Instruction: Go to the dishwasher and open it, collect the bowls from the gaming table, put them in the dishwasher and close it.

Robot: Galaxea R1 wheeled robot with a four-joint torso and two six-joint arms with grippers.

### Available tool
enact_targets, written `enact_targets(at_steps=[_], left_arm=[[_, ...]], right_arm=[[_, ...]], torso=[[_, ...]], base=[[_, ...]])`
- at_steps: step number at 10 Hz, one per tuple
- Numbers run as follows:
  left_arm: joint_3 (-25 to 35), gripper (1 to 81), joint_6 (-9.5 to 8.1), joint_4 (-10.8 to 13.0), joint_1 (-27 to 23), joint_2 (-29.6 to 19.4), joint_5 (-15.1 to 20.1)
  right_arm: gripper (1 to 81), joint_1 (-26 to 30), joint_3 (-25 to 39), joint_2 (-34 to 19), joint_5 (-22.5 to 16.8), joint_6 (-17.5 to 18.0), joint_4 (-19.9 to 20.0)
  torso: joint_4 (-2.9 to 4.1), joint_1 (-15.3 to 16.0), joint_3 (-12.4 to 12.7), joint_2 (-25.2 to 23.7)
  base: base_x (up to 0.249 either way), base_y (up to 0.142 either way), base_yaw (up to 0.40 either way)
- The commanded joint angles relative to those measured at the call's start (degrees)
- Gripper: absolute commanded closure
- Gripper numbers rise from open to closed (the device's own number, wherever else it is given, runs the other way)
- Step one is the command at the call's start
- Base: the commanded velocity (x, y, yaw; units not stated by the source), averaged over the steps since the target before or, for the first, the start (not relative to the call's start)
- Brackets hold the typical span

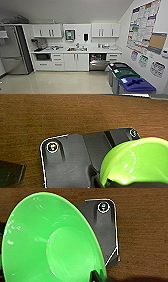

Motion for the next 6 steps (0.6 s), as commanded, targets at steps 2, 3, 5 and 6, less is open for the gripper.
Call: enact_targets(at_steps=[2, 3, 5, 6], left_arm=[[-0.30, 81.1, -0.14, -0.30, -3.32, -0.63, 1.70], [-0.30, 81.1, -0.14, -0.30, -3.32, -0.63, 1.61], [-0.30, 81.1, -0.14, -0.30, -3.32, -0.63, 1.61], [-0.30, 81.1, -0.14, -0.30, -3.32, -0.63, 1.61]], right_arm=[[81.1, 2.66, 1.08, 1.18, 0.30, -0.15, -0.84], [81.1, 2.65, 1.08, 1.18, 0.22, -0.15, -0.84], [81.1, 2.65, 1.08, 1.18, 0.21, -0.15, -0.84], [81.1, 2.57, 1.08, 1.18, 0.30, -0.15, -0.84]], torso=[[0.00, -0.02, 0.00, -0.02], [0.00, -0.07, 0.00, -0.02], [0.00, 0.00, -0.02, 0.00], [0.00, -0.02, 0.00, 0.00]], base=[[0.191, -0.086, 0.000], [0.191, 0.000, 0.000], [0.191, 0.000, 0.000], [0.191, 0.000, 0.000]])
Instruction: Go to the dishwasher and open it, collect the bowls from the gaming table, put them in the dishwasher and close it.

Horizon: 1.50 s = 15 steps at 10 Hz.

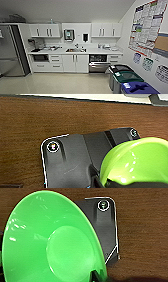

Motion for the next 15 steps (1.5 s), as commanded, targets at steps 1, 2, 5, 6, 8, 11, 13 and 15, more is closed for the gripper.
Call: enact_targets(at_steps=[1, 2, 5, 6, 8, 11, 13, 15], left_arm=[[-0.30, 81.1, -0.12, -0.30, -3.43, -0.54, 1.58], [-0.30, 81.1, -0.20, -0.30, -3.43, -0.54, 1.58], [-0.30, 81.1, -0.20, -0.30, -3.43, -0.54, 1.58], [-0.30, 81.1, -0.12, -0.30, -3.43, -0.54, 1.58], [-0.30, 81.1, -0.12, -0.30, -3.43, -0.63, 1.58], [-0.30, 81.1, -0.12, -0.30, -3.43, -0.54, 1.58], [-0.30, 81.1, -0.12, -0.30, -3.43, -0.54, 1.58], [-0.30, 81.1, -0.12, -0.30, -3.43, -0.54, 1.58]], right_arm=[[81.1, 3.02, 1.08, 1.20, 0.13, -0.17, -0.84], [81.1, 3.02, 1.08, 1.20, 0.21, -0.17, -0.84], [81.1, 2.94, 1.08, 1.20, 0.22, -0.17, -0.84], [81.1, 3.02, 1.08, 1.20, 0.22, -0.17, -0.84], [81.1, 3.02, 1.08, 1.20, 0.22, -0.17, -0.84], [81.1, 2.93, 1.08, 1.20, 0.22, -0.17, -0.84], [81.1, 2.93, 1.08, 1.29, 0.22, -0.17, -0.84], [81.1, 3.02, 1.08, 1.29, 0.22, -0.17, -0.84]], torso=[[0.00, 0.00, 0.00, 0.00], [0.00, 0.02, -0.02, 0.02], [0.00, 0.00, -0.02, 0.02], [0.00, 0.00, -0.02, 0.02], [0.00, 0.05, -0.02, 0.02], [0.00, 0.05, -0.02, 0.05], [0.00, 0.05, -0.02, 0.02], [0.00, 0.05, -0.02, 0.02]], base=[[0.175, 0.000, 0.000], [0.161, 0.000, 0.000], [0.157, 0.000, 0.000], [0.152, 0.000, 0.000], [0.146, 0.000, 0.000], [0.144, 0.000, 0.000], [0.144, 0.000, 0.000], [0.144, 0.000, 0.000]])
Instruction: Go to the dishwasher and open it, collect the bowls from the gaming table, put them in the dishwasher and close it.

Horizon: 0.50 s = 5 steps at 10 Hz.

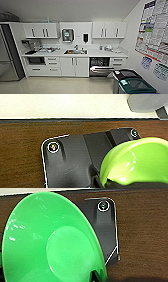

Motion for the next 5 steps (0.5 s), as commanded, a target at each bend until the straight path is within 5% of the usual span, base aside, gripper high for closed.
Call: enact_targets(at_steps=[1, 5], left_arm=[[-0.30, 81.1, -0.12, -0.30, -3.26, -0.56, 1.62], [-0.30, 81.1, -0.12, -0.30, -3.26, -0.64, 1.62]], right_arm=[[81.1, 2.77, 1.08, 1.24, 0.21, -0.17, -0.84], [81.1, 2.85, 1.08, 1.42, 0.21, -0.42, -0.84]], torso=[[0.00, 0.00, 0.00, 0.00], [0.00, 0.00, 0.00, 0.00]], base=[[0.144, 0.000, 0.000], [0.144, 0.000, 0.000]])
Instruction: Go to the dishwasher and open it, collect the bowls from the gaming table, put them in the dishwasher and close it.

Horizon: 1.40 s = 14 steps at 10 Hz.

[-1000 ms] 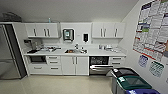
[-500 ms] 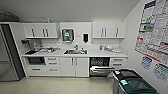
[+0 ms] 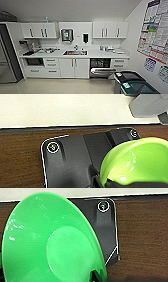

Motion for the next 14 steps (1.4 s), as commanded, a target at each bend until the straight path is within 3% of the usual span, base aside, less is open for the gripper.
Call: enact_targets(at_steps=[1, 14], left_arm=[[-0.30, 81.1, -0.12, -0.30, -3.23, -0.54, 1.67], [-0.30, 81.1, -0.12, -0.30, -3.23, -0.63, 1.67]], right_arm=[[81.1, 2.80, 1.08, 1.45, 0.34, -0.59, -0.84], [81.1, 2.55, 1.08, 1.36, 0.34, -0.86, -0.84]], torso=[[0.00, 0.00, 0.00, 0.00], [0.00, -0.05, 0.02, -0.02]], base=[[0.144, 0.000, 0.000], [0.144, 0.000, 0.000]])
